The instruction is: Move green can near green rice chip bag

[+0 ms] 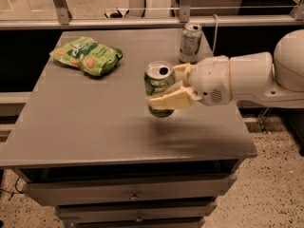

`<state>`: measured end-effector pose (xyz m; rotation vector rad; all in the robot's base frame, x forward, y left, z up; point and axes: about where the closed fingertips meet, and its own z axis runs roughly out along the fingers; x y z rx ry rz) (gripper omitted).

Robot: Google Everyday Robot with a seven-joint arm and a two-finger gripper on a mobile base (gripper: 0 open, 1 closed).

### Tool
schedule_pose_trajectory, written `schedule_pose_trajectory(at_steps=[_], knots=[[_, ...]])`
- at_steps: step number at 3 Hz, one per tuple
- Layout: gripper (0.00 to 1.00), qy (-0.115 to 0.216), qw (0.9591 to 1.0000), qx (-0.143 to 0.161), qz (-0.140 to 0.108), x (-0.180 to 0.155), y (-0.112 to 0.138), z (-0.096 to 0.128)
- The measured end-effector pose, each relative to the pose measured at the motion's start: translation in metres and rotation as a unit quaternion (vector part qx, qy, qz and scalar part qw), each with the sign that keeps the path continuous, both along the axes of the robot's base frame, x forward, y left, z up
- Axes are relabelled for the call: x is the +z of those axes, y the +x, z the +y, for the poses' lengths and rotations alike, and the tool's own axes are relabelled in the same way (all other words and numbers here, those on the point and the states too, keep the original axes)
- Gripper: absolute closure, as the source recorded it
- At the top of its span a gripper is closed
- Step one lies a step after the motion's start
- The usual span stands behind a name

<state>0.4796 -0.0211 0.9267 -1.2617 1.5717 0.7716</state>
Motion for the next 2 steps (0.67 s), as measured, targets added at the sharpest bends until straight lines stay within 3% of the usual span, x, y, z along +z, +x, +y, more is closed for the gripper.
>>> schedule_pose_trajectory(at_steps=[1,2], knots=[[1.00,0.004,0.9997,0.002,-0.023,0.003,0.008,0.010],[1.00,0.021,0.9982,0.005,-0.055,0.003,0.049,0.038]])
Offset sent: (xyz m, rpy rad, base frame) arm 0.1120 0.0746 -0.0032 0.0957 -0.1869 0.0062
